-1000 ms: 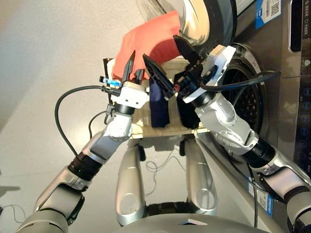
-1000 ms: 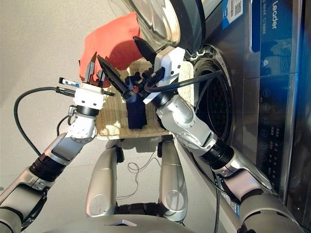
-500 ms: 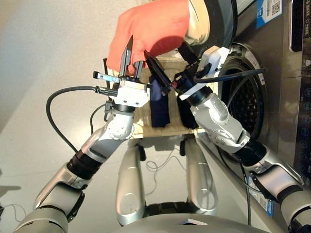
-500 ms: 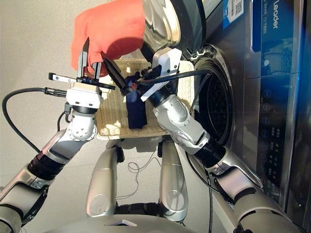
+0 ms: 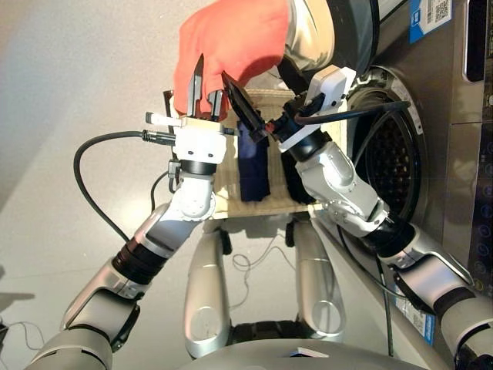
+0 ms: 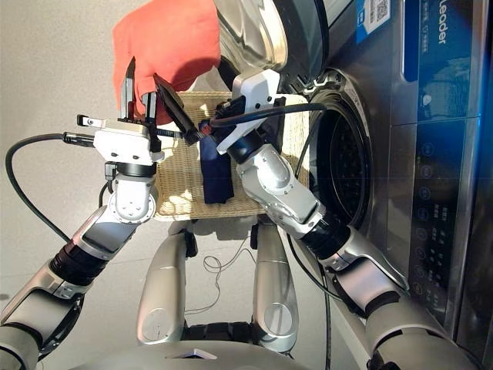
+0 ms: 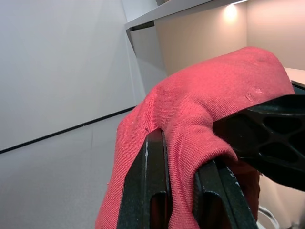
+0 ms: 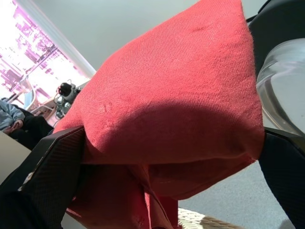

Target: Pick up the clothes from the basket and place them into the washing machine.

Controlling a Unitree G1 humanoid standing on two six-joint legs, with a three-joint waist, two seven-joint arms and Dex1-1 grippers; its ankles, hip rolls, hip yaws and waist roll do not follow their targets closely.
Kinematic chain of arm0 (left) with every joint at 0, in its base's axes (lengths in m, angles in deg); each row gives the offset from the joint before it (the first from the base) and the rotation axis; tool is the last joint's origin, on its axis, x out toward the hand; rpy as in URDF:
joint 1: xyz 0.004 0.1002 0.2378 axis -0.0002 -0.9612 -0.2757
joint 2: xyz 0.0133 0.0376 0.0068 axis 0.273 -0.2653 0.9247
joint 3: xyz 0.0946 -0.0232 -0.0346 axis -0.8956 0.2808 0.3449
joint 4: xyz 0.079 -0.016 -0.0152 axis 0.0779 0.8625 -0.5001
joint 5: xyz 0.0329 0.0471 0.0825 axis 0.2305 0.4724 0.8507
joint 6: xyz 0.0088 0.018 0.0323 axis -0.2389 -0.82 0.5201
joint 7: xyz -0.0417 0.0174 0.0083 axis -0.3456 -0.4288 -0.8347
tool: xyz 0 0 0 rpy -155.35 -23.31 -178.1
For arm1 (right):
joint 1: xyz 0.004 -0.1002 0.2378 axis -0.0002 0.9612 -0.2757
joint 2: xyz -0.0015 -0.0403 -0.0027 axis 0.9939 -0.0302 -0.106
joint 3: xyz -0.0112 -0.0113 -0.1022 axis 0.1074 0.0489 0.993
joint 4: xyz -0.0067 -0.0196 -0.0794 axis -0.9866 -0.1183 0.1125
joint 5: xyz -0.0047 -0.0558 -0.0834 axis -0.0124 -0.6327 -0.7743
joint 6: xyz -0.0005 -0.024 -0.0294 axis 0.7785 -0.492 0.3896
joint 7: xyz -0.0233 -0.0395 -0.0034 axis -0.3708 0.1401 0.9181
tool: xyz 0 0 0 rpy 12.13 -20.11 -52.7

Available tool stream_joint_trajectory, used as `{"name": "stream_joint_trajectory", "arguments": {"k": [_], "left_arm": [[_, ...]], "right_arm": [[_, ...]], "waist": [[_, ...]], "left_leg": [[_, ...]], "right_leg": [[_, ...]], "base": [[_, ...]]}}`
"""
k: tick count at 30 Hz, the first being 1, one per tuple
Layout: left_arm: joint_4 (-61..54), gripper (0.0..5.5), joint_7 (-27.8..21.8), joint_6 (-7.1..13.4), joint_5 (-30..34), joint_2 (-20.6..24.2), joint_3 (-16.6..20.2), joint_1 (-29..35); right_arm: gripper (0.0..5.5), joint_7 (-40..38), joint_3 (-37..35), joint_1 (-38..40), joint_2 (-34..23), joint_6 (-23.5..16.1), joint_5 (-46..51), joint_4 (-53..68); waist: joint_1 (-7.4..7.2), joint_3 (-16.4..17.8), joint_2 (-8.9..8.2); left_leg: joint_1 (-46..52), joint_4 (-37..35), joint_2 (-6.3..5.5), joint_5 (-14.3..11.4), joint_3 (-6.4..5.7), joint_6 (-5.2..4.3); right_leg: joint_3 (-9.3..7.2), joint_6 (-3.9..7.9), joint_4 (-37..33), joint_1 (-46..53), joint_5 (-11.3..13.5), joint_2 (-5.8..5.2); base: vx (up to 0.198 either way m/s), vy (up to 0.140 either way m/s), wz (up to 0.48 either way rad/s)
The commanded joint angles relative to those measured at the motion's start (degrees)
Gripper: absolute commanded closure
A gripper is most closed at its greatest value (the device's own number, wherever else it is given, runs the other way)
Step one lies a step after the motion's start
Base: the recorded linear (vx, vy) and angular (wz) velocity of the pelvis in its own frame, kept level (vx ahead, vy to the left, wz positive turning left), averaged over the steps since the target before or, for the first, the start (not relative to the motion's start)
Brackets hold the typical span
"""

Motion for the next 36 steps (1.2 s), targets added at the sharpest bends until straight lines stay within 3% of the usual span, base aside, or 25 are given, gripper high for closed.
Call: {"name": "stream_joint_trajectory", "arguments": {"k": [1, 4, 5, 7, 8, 9, 30, 31, 32, 36], "left_arm": [[-10.9, 5.5, -1.7, 5.1, 2.3, 0.0, -4.4, 3.4], [-10.3, 5.5, -2.2, 4.9, 2.8, 0.5, -4.9, 3.3], [-10.1, 5.5, -2.5, 4.9, 2.8, 0.7, -5.0, 3.1], [-9.9, 5.5, -3.1, 4.9, 2.5, 1.1, -5.2, 3.0], [-9.9, 5.5, -3.1, 4.9, 2.5, 1.1, -5.2, 3.0], [-9.8, 5.5, -3.7, 5.2, 2.0, 1.3, -5.3, 2.9], [-7.8, 5.5, -5.0, 6.2, 0.3, 2.4, -8.7, 2.9], [-7.5, 3.11, -5.2, 6.1, 0.0, 2.6, -9.1, 2.8], [-7.3, 0.0, -5.3, 6.2, -0.2, 2.9, -9.3, 2.8], [-7.1, 0.0, -7.2, 7.1, -2.9, 3.9, -10.1, 2.5]], "right_arm": [[0.0, -1.1, -2.3, -4.6, 1.4, -2.6, -0.9, 5.1], [0.0, -0.7, -2.6, -4.4, 1.6, -3.3, -0.4, 6.4], [0.84, -0.7, -2.7, -4.4, 1.6, -3.5, -0.2, 6.6], [3.24, -0.7, -2.7, -4.5, 1.8, -3.6, 0.0, 6.6], [3.67, -0.8, -2.7, -4.5, 1.8, -3.6, 0.0, 6.6], [5.5, -0.7, -2.7, -4.8, 1.9, -3.6, -0.5, 6.5], [5.5, -7.4, -6.2, -1.7, 3.8, -6.9, -12.2, 2.3], [5.5, -9.1, -6.7, -1.0, 3.8, -7.0, -14.0, 0.7], [5.5, -10.8, -7.0, -0.7, 3.6, -6.8, -16.6, -0.3], [5.5, -17.3, -9.5, 1.1, 3.7, -5.9, -25.9, -7.4]], "waist": [[0.63, -0.8, 1.42], [0.6, -0.8, 1.39], [0.58, -0.8, 1.38], [0.56, -0.8, 1.45], [0.56, -0.8, 1.43], [0.53, -0.8, 1.5], [0.51, -0.8, 2.62], [0.48, -0.8, 2.77], [0.52, -0.8, 2.82], [0.69, -0.8, 3.47]], "left_leg": [[-1.1, 0.3, -2.27, -0.2, -1.65, 0.08], [-1.1, 0.5, -2.29, -0.2, -1.62, 0.13], [-1.1, 0.6, -2.3, -0.3, -1.64, 0.16], [-1.0, 0.6, -2.36, -0.3, -1.64, 0.17], [-1.0, 0.6, -2.36, -0.3, -1.63, 0.17], [-0.9, 0.6, -2.42, -0.3, -1.68, 0.18], [-2.0, 1.9, -2.41, -0.8, -2.18, 0.23], [-2.0, 2.0, -2.42, -0.8, -2.24, 0.22], [-2.1, 2.1, -2.39, -0.9, -2.26, 0.22], [-2.8, 3.4, -2.32, -1.3, -2.7, 0.39]], "right_leg": [[1.21, 4.26, 1.8, -0.7, -2.0, -1.93], [1.31, 4.26, 2.0, -0.7, -2.0, -1.93], [1.37, 4.24, 2.1, -0.7, -2.0, -1.89], [1.38, 4.21, 2.1, -0.6, -2.1, -1.89], [1.39, 4.21, 2.1, -0.6, -2.1, -1.89], [1.42, 4.19, 2.2, -0.6, -2.1, -1.86], [1.61, 4.02, 3.0, -1.1, -2.7, -1.83], [1.6, 4.01, 3.0, -1.1, -2.7, -1.85], [1.58, 4.01, 3.0, -1.1, -2.8, -1.85], [1.77, 3.77, 3.9, -1.5, -3.2, -1.74]], "base": [[0.0, 0.0, 0.0], [0.0, 0.0, 0.0], [0.0, 0.0, 0.0], [0.0, 0.0, 0.0], [0.0, 0.0, 0.0], [0.0, 0.0, 0.0], [0.0, 0.0, 0.0], [0.0, 0.0, 0.0], [0.0, 0.0, 0.0], [0.0, 0.0, 0.0]]}}
